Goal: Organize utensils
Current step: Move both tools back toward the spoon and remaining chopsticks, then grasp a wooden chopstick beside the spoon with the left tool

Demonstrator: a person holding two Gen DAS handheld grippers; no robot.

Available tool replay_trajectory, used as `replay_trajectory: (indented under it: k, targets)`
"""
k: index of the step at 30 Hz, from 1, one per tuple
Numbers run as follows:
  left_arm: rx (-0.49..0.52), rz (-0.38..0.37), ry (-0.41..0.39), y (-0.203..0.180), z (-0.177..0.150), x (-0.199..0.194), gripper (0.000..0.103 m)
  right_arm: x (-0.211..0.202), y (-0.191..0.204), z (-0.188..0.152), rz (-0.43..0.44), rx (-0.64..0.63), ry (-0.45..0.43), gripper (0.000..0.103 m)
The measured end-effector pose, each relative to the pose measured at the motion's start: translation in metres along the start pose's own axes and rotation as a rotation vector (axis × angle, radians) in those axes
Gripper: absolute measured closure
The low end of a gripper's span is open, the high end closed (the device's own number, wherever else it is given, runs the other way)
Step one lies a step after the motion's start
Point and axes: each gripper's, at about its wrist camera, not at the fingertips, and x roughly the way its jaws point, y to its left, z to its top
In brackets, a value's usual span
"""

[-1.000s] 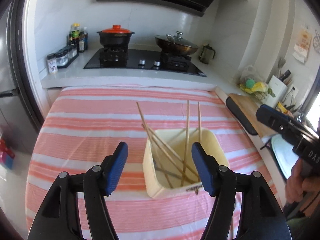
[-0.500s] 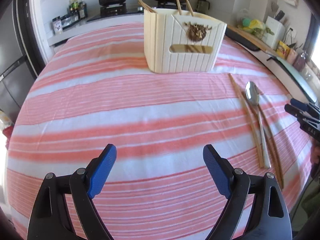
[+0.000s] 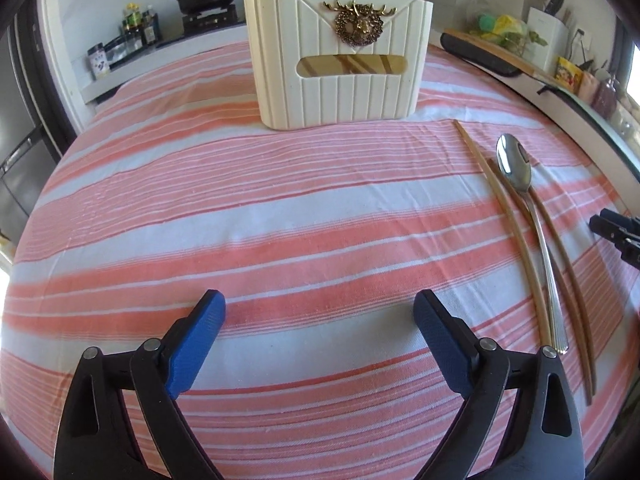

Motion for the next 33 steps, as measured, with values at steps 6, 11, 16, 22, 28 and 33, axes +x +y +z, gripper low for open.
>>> replay_trajectory:
  k: [6,11,16,22,28,33]
  targets:
    - [-0.001,-0.007,0.017,0.001,-0.001,0.003,0.000,0.001,0.005,0.000,-0.017,-0.014,0.003,0.052]
    - [-0.001,-0.009,0.017,0.001,-0.001,0.002,0.001,0.001,0.004,0.000,-0.012,-0.009,0.003,0.052]
    - [0.010,-0.063,-0.014,-0.012,0.016,-0.010,0.002,0.001,0.004,0.000,-0.012,-0.009,0.003,0.052]
    - [0.088,-0.187,-0.032,-0.062,0.048,-0.014,0.002,0.001,0.004,0.000,-0.012,-0.009,0.003,0.052]
    - [0.235,-0.143,0.027,-0.107,0.060,0.022,0.023,0.001,0.004,0.000,-0.012,-0.008,0.003,0.052]
    - [0.251,-0.163,0.036,-0.116,0.061,0.035,0.059,0.001,0.004,0.000,-0.011,-0.009,0.003,0.052]
